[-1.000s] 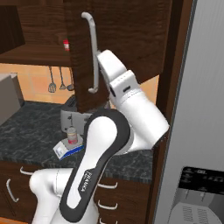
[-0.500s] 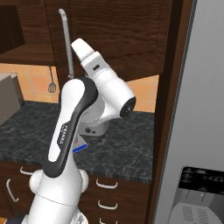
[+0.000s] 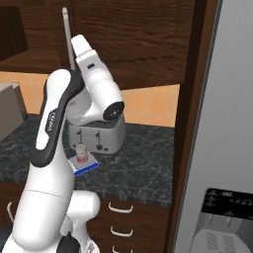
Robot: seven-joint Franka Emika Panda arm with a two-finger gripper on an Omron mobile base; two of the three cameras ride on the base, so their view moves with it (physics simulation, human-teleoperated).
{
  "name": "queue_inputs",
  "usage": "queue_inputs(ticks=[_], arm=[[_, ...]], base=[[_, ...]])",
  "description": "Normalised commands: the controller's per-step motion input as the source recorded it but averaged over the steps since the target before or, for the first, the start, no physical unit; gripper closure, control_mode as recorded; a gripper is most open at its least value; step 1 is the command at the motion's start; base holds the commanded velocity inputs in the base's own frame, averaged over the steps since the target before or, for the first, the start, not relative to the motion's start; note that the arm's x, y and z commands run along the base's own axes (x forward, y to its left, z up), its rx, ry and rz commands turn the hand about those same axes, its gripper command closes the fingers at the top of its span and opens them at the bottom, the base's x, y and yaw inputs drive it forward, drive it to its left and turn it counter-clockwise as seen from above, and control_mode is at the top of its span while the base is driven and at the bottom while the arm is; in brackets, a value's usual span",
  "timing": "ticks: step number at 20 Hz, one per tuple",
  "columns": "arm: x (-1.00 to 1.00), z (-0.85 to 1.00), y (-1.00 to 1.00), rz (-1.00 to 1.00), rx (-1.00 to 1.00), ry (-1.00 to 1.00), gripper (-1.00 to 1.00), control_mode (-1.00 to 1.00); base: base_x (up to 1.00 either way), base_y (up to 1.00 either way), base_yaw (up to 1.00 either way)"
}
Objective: Pick the canned food and place it on the digital scale for weighing, and close the cabinet.
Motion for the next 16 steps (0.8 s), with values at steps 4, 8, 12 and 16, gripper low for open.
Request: queue_inputs(ticks=[4, 8, 12, 16], arm=[[0.71, -0.11, 0.00, 0.00, 0.09, 0.03, -1.00, -1.00], [0.84, -0.23, 0.00, 0.00, 0.06, 0.04, -1.00, -1.00], [0.78, -0.21, 0.00, 0.00, 0.00, 0.00, -1.00, -1.00], [0.70, -0.17, 0.00, 0.00, 0.00, 0.00, -1.00, -1.00]], base=[[0.00, 0.00, 0.00], [0.00, 0.00, 0.00], [0.00, 0.00, 0.00], [0.00, 0.00, 0.00]])
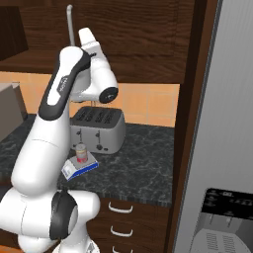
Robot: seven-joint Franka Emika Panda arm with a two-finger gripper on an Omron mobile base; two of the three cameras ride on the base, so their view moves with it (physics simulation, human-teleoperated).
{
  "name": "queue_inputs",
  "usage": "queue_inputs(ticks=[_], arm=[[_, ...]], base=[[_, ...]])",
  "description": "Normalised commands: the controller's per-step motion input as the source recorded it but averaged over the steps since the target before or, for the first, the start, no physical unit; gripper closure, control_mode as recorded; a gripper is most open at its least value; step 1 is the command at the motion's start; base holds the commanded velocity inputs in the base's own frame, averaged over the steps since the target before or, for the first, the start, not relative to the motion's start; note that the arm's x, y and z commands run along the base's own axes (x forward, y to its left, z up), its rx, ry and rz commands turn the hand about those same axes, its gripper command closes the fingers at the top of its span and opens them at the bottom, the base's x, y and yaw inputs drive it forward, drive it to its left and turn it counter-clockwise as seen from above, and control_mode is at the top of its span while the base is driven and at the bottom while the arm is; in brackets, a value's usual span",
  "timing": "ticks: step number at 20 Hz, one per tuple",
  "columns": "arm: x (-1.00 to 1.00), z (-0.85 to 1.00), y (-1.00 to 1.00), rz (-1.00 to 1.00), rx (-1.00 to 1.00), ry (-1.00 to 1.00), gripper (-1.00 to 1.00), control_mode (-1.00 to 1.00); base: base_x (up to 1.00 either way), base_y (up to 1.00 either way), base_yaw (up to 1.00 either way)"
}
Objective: Pick the canned food and place it on the digital scale for weighing, and close the cabinet.
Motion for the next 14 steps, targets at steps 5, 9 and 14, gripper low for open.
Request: queue_inputs(ticks=[5, 9, 14], arm=[[0.69, -0.24, 0.00, 0.00, 0.00, 0.00, -1.00, -1.00], [0.77, -0.21, 0.00, 0.00, 0.00, 0.00, -1.00, -1.00], [0.66, -0.07, 0.00, 0.00, 0.00, 0.00, -1.00, -1.00]], base=[[0.00, 0.00, 0.00], [0.00, 0.00, 0.00], [0.00, 0.00, 0.00]])
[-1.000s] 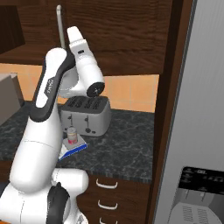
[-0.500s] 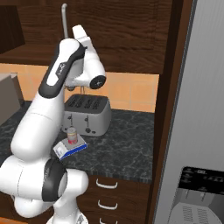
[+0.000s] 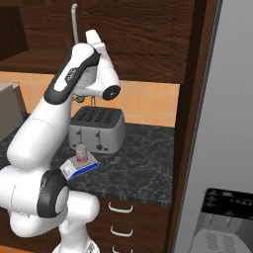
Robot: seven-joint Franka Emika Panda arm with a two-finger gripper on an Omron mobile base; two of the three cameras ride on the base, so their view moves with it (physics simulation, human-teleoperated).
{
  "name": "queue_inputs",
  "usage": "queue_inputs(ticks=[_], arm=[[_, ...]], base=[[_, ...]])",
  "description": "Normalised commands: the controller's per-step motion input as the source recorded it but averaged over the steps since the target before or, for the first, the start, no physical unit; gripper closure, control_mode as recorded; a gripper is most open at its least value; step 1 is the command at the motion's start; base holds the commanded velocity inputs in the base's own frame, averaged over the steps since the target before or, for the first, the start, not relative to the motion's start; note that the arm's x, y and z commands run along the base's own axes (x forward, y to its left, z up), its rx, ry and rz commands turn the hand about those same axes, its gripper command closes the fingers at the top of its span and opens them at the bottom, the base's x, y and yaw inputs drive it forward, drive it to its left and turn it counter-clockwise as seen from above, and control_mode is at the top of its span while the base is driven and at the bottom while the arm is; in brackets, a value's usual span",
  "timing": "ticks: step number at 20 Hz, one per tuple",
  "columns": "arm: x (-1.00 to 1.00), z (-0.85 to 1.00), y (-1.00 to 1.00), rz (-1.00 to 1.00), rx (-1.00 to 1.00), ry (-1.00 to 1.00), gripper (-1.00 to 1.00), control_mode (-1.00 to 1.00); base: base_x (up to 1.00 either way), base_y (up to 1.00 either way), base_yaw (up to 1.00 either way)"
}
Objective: Pick the canned food and place it on the digital scale for weighing, and close the cabinet.
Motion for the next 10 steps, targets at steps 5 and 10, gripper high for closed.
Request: queue_inputs(ticks=[5, 10], arm=[[-0.03, -0.01, 0.00, -0.03, 0.01, 0.00, -1.00, -1.00], [-0.62, 0.00, 0.00, -0.06, 0.03, -0.05, -1.00, -1.00]], base=[[0.00, 0.00, 0.00], [0.00, 0.00, 0.00]])
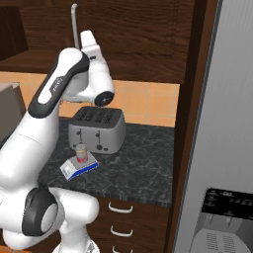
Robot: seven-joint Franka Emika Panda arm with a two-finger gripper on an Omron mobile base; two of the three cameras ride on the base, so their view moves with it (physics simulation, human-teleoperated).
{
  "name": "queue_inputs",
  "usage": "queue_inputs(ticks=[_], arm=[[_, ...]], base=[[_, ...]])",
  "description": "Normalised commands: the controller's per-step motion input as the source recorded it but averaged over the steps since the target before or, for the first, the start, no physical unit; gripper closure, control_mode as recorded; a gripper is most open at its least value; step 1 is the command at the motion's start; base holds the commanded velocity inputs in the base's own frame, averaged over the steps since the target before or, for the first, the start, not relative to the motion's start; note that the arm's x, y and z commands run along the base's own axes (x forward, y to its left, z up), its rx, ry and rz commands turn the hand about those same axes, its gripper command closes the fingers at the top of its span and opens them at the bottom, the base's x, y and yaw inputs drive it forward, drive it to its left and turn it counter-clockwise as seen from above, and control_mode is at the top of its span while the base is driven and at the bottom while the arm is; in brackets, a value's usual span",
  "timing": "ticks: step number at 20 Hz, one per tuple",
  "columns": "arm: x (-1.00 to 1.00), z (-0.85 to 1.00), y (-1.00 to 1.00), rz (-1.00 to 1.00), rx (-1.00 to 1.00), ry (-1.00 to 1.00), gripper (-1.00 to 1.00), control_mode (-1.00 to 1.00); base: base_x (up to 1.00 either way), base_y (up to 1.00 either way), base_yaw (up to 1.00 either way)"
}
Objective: Pick the canned food and place it on the digital scale for weighing, and close the cabinet.
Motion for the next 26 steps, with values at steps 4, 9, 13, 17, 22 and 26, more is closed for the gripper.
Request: queue_inputs(ticks=[4, 9, 13, 17, 22, 26], arm=[[-0.73, 0.19, -0.01, -0.02, 0.01, -0.02, -1.00, -1.00], [-0.79, 0.18, -0.10, 0.00, 0.00, 0.00, -1.00, -1.00], [-0.81, 0.14, 0.00, 0.00, 0.00, -0.01, -1.00, -1.00], [-0.79, 0.13, 0.09, 0.00, 0.03, 0.00, -1.00, -1.00], [-0.90, 0.09, 0.03, 0.00, 0.11, 0.00, -1.00, -1.00], [-0.94, 0.00, 0.44, 0.00, 0.07, 0.00, -1.00, -1.00]], base=[[0.00, 0.00, 0.00], [0.00, 0.00, 0.00], [0.00, 0.00, 0.00], [0.00, 0.00, 0.00], [0.00, 0.00, 0.00], [0.00, 0.00, 0.00]])
